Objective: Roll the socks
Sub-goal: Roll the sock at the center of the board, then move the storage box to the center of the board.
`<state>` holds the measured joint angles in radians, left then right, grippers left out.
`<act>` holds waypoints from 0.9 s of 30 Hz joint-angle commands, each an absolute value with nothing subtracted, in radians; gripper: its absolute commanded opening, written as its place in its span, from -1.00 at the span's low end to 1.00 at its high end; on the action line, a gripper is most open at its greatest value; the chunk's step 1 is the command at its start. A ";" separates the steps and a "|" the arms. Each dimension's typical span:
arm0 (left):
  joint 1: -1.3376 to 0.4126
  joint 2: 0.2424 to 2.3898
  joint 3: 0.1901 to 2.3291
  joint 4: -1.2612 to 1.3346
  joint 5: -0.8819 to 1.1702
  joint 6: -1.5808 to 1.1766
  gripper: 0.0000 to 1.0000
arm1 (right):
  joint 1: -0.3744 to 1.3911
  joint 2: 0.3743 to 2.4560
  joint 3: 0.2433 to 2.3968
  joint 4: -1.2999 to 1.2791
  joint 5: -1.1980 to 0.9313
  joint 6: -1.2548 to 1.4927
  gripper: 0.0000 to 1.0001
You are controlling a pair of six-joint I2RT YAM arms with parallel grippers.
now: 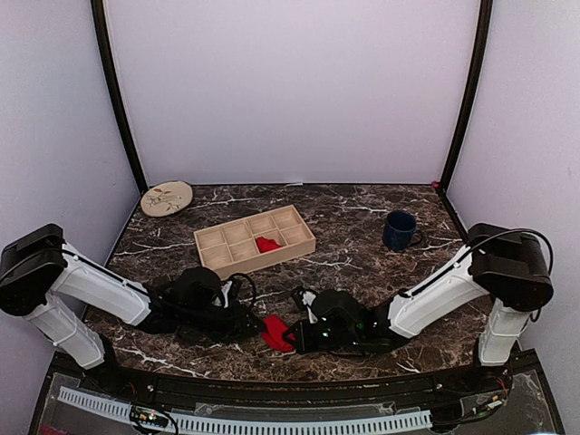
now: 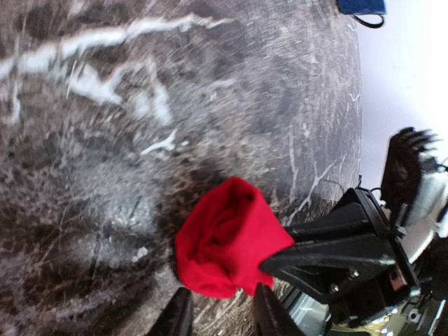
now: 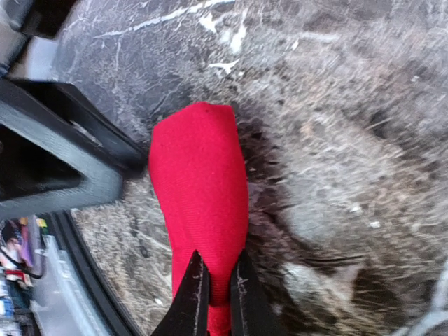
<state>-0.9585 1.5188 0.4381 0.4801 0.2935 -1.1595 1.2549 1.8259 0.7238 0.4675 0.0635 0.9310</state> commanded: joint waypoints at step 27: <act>-0.501 1.342 0.793 -0.322 0.061 -0.934 0.16 | 1.349 1.820 0.865 0.062 0.337 0.498 -1.00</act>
